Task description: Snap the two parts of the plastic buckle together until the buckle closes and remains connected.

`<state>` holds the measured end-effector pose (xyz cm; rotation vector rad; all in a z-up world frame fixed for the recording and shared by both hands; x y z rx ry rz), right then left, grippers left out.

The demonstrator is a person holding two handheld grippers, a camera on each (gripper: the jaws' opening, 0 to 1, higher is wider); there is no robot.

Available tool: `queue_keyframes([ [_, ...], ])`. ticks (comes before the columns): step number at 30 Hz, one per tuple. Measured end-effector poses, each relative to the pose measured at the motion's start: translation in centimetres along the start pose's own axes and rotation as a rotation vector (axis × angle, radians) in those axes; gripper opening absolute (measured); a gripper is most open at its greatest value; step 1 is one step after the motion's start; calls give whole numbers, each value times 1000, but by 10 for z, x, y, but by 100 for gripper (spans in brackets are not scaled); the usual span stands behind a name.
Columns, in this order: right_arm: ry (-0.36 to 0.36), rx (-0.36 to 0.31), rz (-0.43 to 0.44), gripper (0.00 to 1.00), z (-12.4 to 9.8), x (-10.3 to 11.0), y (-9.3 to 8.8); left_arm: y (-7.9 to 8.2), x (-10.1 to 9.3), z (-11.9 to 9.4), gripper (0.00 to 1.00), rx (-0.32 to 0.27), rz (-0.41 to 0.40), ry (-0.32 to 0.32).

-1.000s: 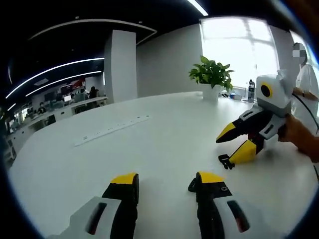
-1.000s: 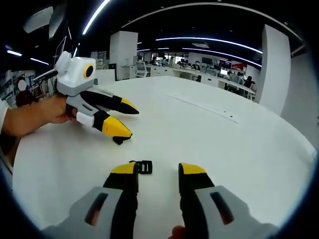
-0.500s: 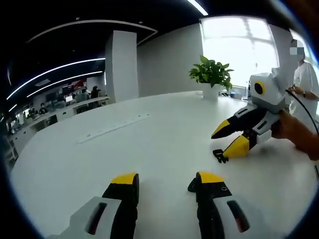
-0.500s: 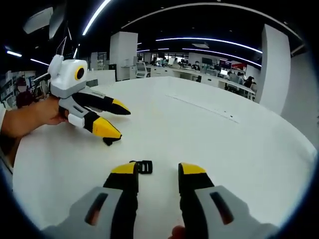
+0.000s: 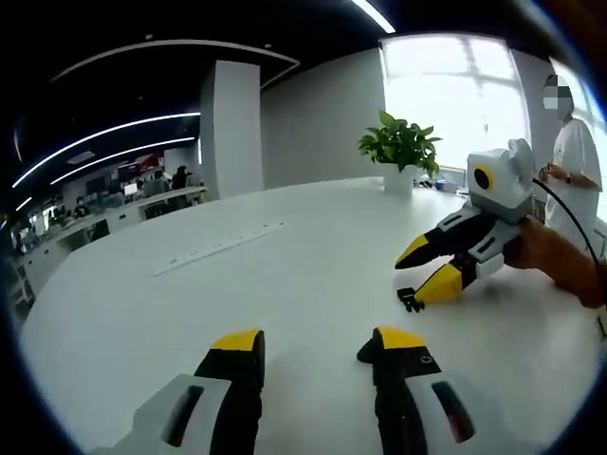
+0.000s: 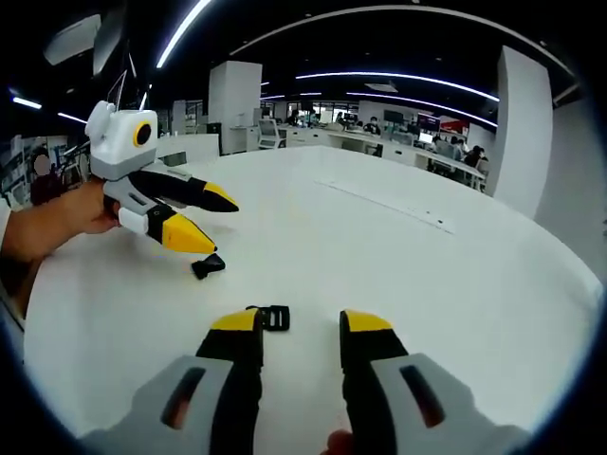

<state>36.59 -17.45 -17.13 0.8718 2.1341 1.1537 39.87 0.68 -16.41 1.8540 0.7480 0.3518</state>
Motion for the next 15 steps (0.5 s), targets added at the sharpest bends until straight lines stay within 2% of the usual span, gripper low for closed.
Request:
queue_keyframes([
  [3,1,-2,0,32,1,-1,-1,-1,1,-9,46,-1,13,-4],
  [9,0,0,-4,32,2,-2,-1,-15,3,-17,46,41,82,21],
  [15,0,-4,1,32,3,-1,-1,-23,-9,-19,46,56,92,-3],
])
Point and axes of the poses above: the point that each gripper's makers call its tool centre point, and the gripper's own axes: z roughly forward along the fingers, x roughly to its left, y roughly out of its top, the point moved 5 cm from there along -z, roughly backward along the fingers, and after that the axes turned 4 degrees about -z, right-handed, at the moved point
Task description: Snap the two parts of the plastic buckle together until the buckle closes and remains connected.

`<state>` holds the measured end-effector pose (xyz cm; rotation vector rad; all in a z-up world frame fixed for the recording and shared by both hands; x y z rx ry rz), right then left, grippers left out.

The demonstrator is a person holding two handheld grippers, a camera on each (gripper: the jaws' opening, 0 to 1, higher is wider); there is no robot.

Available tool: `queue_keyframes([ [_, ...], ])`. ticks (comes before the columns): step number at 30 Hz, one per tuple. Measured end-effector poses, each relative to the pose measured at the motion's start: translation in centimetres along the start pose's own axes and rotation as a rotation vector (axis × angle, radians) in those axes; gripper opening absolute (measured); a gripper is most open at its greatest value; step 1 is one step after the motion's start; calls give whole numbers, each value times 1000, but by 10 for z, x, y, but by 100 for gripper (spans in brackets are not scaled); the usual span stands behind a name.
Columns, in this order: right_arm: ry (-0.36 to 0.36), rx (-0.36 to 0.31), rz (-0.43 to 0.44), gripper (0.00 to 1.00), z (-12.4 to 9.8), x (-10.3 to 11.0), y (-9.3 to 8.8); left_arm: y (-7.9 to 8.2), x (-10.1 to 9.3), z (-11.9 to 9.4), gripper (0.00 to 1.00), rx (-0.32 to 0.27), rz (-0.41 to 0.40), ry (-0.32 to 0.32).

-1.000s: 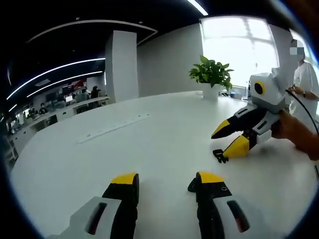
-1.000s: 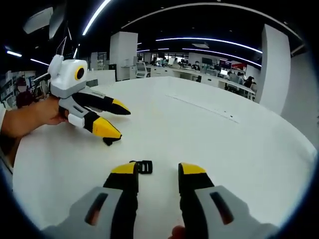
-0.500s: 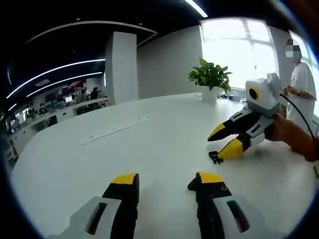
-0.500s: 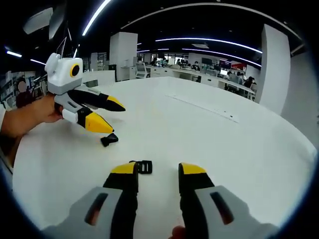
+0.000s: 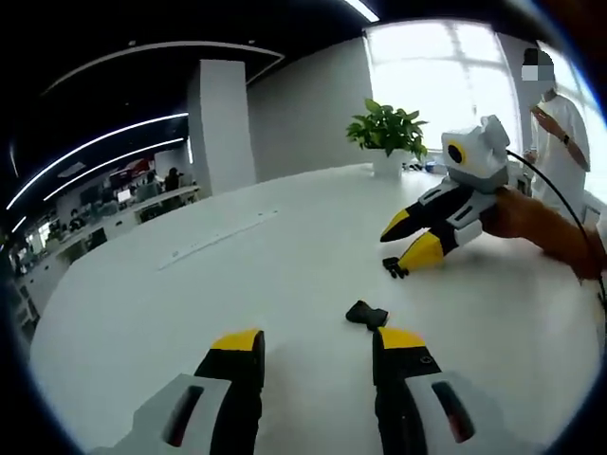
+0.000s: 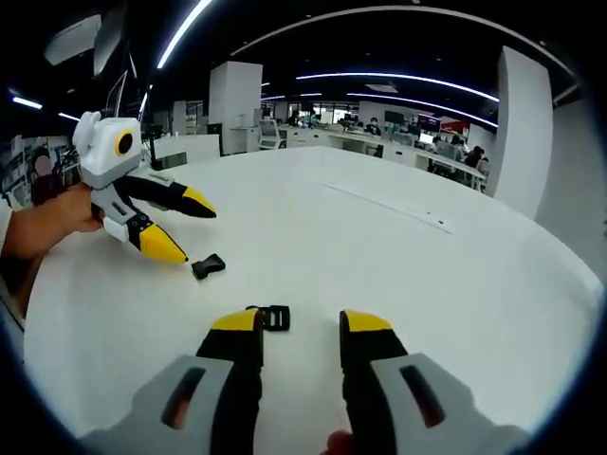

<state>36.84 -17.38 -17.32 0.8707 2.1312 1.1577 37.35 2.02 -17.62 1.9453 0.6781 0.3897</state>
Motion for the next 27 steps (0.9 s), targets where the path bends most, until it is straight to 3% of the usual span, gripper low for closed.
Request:
queue_keyframes([
  [16,1,0,-7,32,-3,7,1,4,-11,20,45,-10,10,-32],
  [21,1,0,-7,32,-4,6,0,6,-4,27,45,-13,8,-36],
  [27,0,0,-7,32,-5,8,1,5,-11,25,38,-9,-7,-69],
])
Point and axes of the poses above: the point that each gripper's makers call its tool centre point, and the gripper's own axes: z roughly forward along the fingers, x roughly to its left, y roughly out of its top, the point moved 5 cm from there along -z, roughly backward along the fingers, and after that the axes turned 4 degrees about -z, right-handed, at the moved point
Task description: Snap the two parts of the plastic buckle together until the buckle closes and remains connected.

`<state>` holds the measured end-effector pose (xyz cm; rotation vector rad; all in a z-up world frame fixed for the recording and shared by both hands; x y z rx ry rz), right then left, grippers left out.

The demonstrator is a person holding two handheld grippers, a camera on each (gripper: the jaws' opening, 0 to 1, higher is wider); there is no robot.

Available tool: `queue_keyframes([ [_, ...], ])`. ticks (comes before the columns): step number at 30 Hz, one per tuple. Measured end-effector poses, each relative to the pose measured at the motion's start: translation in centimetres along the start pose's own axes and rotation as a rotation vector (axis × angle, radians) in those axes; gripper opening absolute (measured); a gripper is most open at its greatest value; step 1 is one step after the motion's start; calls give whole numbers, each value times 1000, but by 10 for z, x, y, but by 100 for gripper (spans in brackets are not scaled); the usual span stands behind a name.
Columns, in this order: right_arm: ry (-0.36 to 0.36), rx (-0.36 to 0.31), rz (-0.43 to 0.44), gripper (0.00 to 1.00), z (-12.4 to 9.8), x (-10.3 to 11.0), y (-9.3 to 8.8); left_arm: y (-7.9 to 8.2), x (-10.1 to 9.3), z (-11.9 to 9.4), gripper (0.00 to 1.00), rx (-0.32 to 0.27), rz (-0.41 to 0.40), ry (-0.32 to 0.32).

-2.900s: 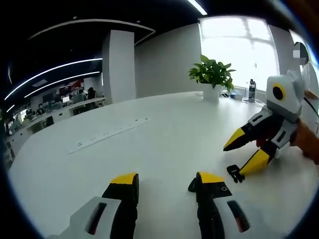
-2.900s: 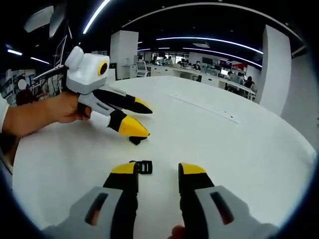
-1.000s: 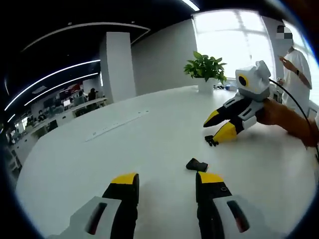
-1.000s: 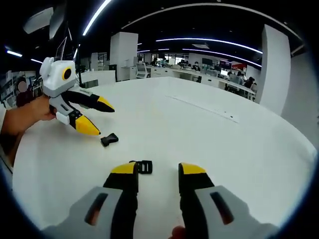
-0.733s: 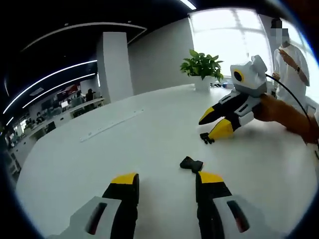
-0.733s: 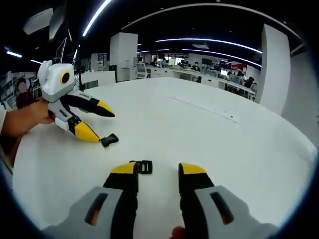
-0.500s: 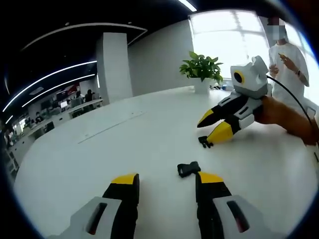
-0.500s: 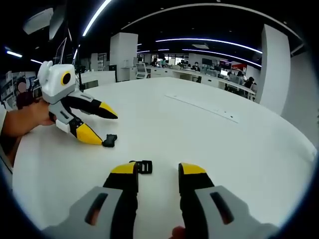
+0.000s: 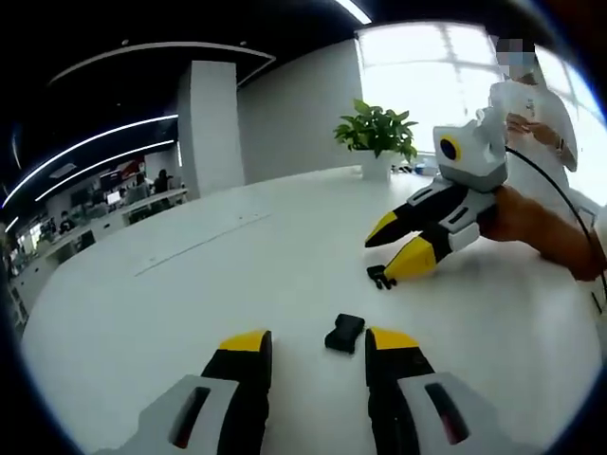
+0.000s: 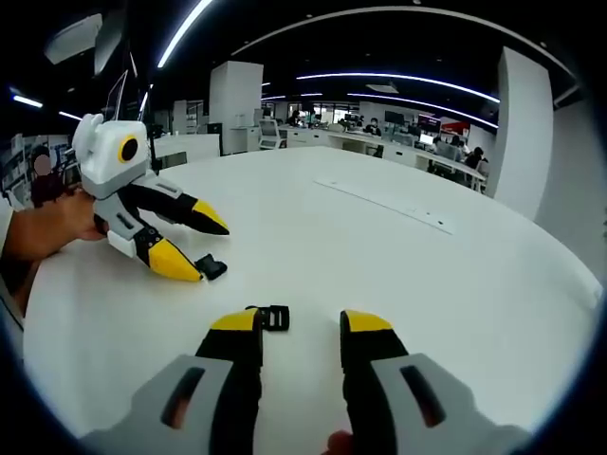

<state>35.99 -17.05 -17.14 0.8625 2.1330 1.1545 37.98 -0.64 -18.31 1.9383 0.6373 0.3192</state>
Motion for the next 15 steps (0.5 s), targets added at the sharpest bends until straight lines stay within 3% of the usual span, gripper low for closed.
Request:
queue_keyframes([
  [7,0,-3,5,32,-1,1,0,-1,-15,0,29,-3,-5,-68],
  [15,20,-4,34,31,1,3,-1,-2,-23,-2,24,4,5,-81],
])
Point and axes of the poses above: the point that each gripper's makers call its tool centre point, and the gripper's own axes: z roughly forward along the fingers, x roughly to its left, y roughly out of its top, the point moved 5 cm from there along -z, roughly backward along the fingers, and after that the axes turned 4 degrees about -z, right-handed, at the moved point
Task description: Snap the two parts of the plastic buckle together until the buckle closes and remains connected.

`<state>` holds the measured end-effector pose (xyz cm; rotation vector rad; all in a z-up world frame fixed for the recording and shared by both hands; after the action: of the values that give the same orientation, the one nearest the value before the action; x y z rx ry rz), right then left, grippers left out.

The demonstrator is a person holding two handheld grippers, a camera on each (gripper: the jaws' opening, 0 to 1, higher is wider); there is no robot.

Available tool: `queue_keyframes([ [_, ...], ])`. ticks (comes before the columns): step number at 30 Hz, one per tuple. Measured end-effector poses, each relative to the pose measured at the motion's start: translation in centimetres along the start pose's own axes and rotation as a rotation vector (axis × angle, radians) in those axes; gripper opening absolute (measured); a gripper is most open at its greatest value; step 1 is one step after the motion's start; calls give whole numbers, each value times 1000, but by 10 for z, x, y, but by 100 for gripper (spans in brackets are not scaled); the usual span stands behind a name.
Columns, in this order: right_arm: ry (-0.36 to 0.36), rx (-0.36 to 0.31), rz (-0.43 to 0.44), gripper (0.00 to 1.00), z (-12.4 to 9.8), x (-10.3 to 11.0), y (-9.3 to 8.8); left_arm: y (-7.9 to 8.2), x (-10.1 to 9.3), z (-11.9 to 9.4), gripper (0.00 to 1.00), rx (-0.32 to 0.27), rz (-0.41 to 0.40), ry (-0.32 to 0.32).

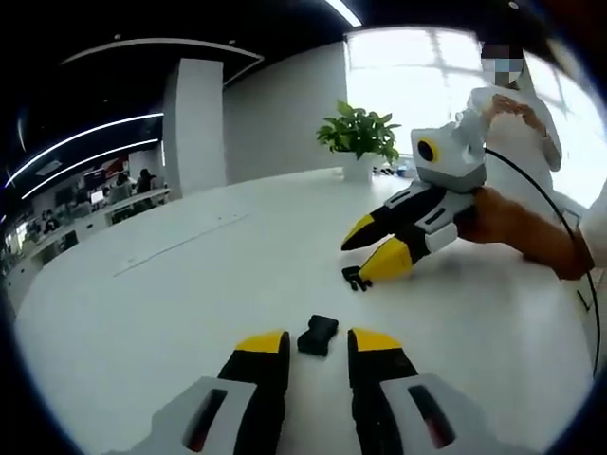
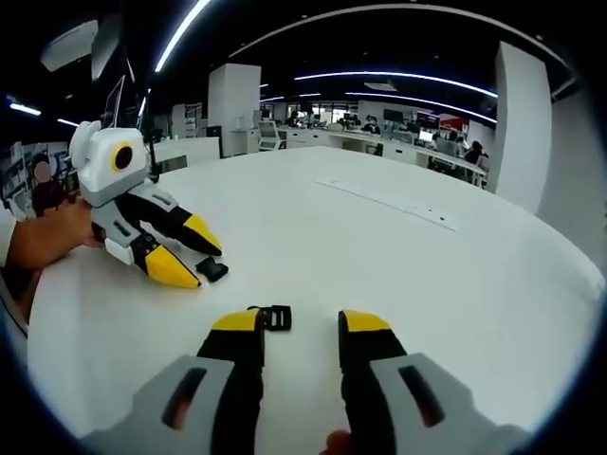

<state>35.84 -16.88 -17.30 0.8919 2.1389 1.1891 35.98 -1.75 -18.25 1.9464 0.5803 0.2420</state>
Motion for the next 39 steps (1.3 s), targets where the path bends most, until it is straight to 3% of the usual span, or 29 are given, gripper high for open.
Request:
queue_keyframes([
  [3,26,4,13,32,0,4,1,0,1,0,23,0,-15,-9],
  [10,12,-7,1,32,-5,-3,4,-2,1,-2,21,-7,-28,-16],
  [13,-16,37,-54,33,-7,-14,-1,-2,3,-2,19,-12,-27,-19],
  [17,-12,41,-58,32,-10,-19,-2,-2,3,-2,19,-17,-25,-27],
  [24,56,38,-52,34,-2,-9,-3,-2,2,-3,19,-10,-15,-40],
  [39,97,17,-67,34,6,6,0,-3,6,-1,19,-7,-17,-48],
])
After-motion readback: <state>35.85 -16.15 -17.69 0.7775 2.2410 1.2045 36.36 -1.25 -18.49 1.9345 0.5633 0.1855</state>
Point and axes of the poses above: the point that each gripper's makers call its tool centre point, and the gripper's own axes: z roughly forward along the fingers, x roughly to its left, y roughly out of its top, the point moved 5 cm from there along -z, roughly backward along the fingers, and after that the axes turned 4 degrees about -z, right-handed, at the moved point
